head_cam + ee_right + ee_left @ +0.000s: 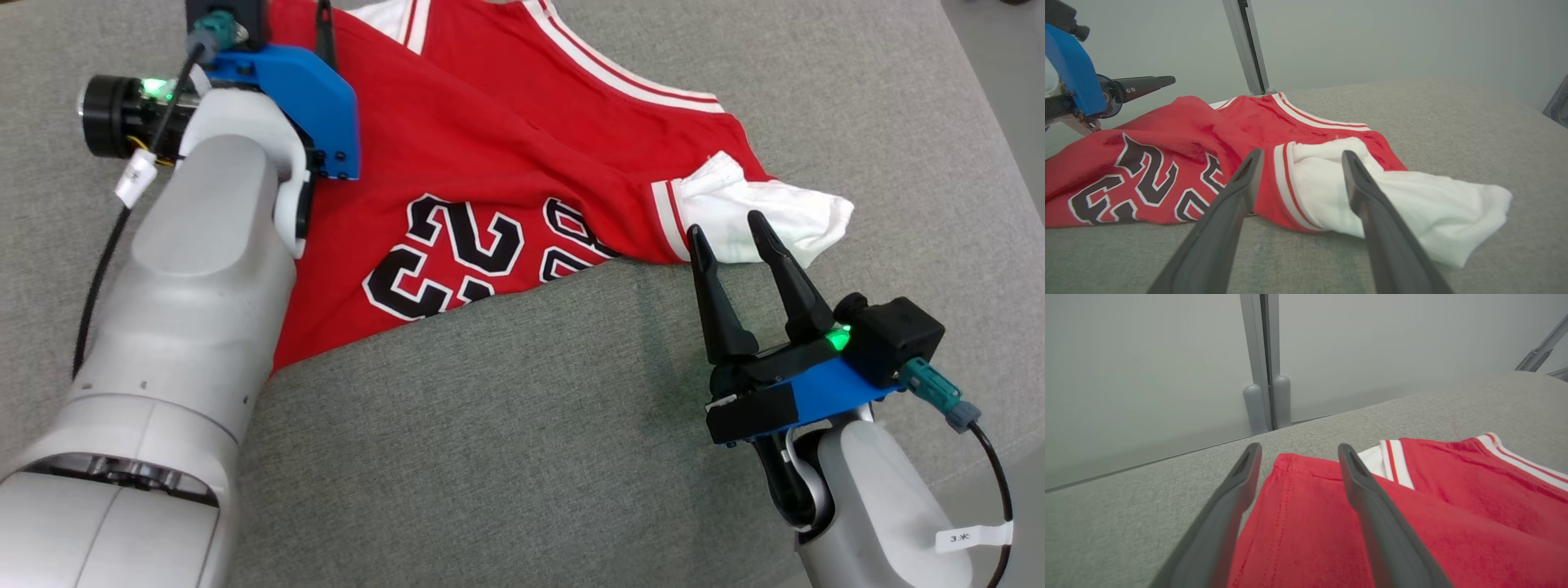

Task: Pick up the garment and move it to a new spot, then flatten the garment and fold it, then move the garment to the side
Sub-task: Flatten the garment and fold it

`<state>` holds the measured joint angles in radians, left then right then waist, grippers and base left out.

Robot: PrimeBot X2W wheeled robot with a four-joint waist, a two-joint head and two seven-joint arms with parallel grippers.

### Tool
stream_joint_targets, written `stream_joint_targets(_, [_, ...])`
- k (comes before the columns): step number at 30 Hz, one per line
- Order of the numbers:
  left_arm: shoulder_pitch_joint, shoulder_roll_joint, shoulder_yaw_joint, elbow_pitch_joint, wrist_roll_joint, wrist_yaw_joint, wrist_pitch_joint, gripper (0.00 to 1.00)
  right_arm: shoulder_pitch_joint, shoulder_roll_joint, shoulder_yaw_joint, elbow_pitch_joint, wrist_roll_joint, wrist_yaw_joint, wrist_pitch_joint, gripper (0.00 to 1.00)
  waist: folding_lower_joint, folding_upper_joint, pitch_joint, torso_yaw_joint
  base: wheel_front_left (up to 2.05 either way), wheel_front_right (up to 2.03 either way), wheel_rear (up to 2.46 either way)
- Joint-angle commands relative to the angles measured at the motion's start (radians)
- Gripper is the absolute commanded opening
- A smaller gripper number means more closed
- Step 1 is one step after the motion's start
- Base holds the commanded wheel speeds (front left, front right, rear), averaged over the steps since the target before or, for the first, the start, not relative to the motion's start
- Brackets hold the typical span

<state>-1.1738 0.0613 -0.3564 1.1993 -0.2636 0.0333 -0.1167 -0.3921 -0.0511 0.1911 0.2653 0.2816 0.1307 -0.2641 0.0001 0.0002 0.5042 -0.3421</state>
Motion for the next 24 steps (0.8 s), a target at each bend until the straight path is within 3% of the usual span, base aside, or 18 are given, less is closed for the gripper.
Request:
stream_joint_targets(1, [-0.028, 0.017, 0.007, 0.022, -0.004, -0.004, 0.012, 1.0, -0.02, 0.0, 0.014, -0.009, 0.01, 0.0, 0.0, 1.0, -0.0001, -0.0002, 0.011, -0.012, 0.0, 0.0, 0.0])
stream_joint_targets(11, [-0.092, 0.067, -0.001, 0.075, -0.015, -0.021, 0.097, 1.0, -0.03, 0.0, 0.054, -0.021, 0.039, 0.0, 0.0, 1.0, -0.0001, -0.0002, 0.048, -0.062, 0.0, 0.0, 0.0])
stream_joint_targets(16, [-0.082, 0.073, 0.0, 0.082, -0.025, -0.008, 0.115, 1.0, -0.033, 0.0, 0.061, -0.024, 0.044, 0.0, 0.0, 1.0, -0.0001, -0.0002, 0.061, -0.07, 0.0, 0.0, 0.0])
stream_joint_targets(17, [-0.078, 0.075, -0.002, 0.083, -0.024, -0.007, 0.118, 0.96, -0.033, 0.0, 0.062, -0.025, 0.046, 0.0, 0.0, 1.0, -0.0001, -0.0002, 0.062, -0.071, 0.0, 0.0, 0.0])
stream_joint_targets(21, [-0.065, 0.08, -0.01, 0.087, -0.024, -0.002, 0.11, 0.39, -0.04, 0.0, 0.061, -0.027, 0.048, 0.0, 0.0, 1.0, -0.0001, -0.0002, 0.068, -0.07, 0.0, 0.0, 0.0])
stream_joint_targets(22, [-0.065, 0.079, -0.014, 0.088, -0.022, -0.002, 0.106, 0.1, -0.041, 0.0, 0.057, -0.026, 0.048, 0.0, 0.0, 1.0, -0.0001, -0.0002, 0.069, -0.067, 0.0, 0.0, 0.0])
stream_joint_targets(23, [-0.067, 0.076, -0.017, 0.088, -0.021, -0.004, 0.102, 0.0, -0.041, 0.0, 0.054, -0.026, 0.047, 0.0, 0.0, 1.0, -0.0001, -0.0002, 0.07, -0.064, 0.0, 0.0, 0.0])
stream_joint_targets(24, [-0.067, 0.076, -0.017, 0.088, -0.021, -0.004, 0.102, 0.0, -0.041, 0.0, 0.054, -0.026, 0.047, 0.0, 0.0, 1.0, -0.0001, -0.0002, 0.07, -0.064, 0.0, 0.0, 0.0])
